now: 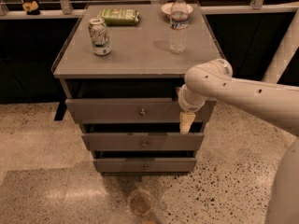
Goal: Open top drawer
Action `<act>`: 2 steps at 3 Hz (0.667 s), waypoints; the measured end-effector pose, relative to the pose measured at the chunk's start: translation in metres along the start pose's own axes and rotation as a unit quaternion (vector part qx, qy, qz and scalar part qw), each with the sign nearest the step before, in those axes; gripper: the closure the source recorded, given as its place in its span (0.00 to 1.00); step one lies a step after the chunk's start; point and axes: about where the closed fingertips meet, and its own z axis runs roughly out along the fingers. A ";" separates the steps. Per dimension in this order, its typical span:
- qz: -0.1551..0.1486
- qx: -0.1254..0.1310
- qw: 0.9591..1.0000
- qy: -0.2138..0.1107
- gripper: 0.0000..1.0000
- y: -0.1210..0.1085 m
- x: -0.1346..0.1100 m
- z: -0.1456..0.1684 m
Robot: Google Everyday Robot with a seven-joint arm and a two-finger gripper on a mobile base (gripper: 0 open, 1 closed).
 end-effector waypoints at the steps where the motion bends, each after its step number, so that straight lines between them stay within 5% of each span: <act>1: 0.006 -0.011 0.999 0.042 0.00 0.011 0.016 0.015; 2: 0.006 -0.011 0.999 0.042 0.00 0.011 0.016 0.015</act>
Offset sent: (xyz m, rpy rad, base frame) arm -0.0031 -0.0109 -0.0164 -0.0612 0.0202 -0.0319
